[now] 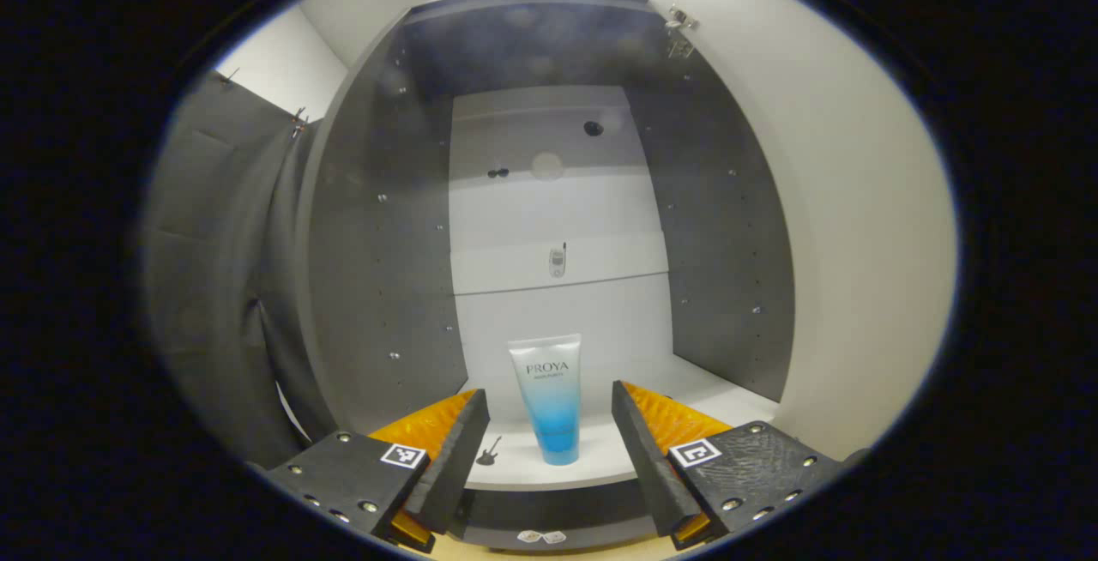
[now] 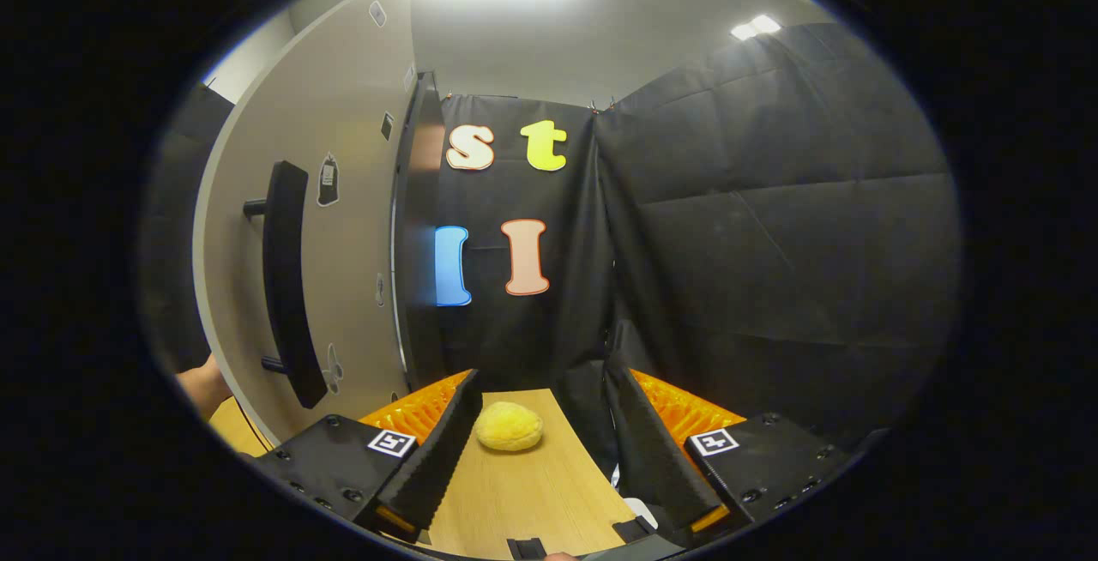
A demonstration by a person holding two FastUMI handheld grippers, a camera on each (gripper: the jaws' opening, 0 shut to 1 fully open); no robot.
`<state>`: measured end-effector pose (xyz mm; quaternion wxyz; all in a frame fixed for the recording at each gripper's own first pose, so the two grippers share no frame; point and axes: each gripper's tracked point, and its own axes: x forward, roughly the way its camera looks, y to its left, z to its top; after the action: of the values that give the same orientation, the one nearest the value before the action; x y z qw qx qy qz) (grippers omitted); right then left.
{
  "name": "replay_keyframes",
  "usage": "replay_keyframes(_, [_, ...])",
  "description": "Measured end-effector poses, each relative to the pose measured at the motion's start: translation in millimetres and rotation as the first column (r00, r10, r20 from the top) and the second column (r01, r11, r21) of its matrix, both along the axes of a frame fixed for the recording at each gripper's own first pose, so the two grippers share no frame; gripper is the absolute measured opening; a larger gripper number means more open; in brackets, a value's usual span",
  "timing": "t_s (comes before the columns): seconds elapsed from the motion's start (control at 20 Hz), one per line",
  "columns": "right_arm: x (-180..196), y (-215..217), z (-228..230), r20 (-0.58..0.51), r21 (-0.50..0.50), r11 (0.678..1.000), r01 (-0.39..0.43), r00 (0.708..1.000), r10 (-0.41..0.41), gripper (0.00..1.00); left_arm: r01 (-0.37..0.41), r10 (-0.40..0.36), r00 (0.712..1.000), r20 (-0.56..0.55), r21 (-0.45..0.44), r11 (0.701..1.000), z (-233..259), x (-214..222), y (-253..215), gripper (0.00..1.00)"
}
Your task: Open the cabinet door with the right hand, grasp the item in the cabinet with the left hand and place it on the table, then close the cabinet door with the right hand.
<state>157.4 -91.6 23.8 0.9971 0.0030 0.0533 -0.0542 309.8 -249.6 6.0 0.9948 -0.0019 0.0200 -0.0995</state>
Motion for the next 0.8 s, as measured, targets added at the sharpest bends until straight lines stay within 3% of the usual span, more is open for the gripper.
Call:
replay_keyframes(0.3, [13.8,8.9,-15.3,-0.052,-0.045,0.999,-0.001,0.999,-0.001,0.96,0.037,-0.036,0.998,-0.050,0.013,0.999,-21.5,33.9,-14.2,0.87])
replay_keyframes(0.35, [15.3,11.9,-17.7,-0.059,-0.042,0.999,-0.010,0.998,0.008,1.00,0.049,-0.049,0.998,-0.042,0.018,0.999,-18.9,35.9,-17.8,0.86])
replay_keyframes(0.5, [20.7,17.8,-21.4,-0.066,-0.030,0.999,-0.039,0.997,0.037,0.97,0.025,-0.025,1.000,-0.015,0.029,0.999,-12.7,40.6,-13.4,0.55])
replay_keyframes(0.6, [22.5,18.5,-19.5,-0.056,-0.026,0.998,-0.049,0.997,0.047,0.97,0.007,-0.007,1.000,-0.024,0.023,1.000,-15.5,36.1,-6.5,0.48])
replay_keyframes(0.8, [27.5,15.9,-15.7,-0.037,0.012,0.998,-0.063,0.997,0.063,0.99,-0.005,0.005,1.000,-0.006,-0.012,1.000,-10.7,32.4,-4.3,0.48])
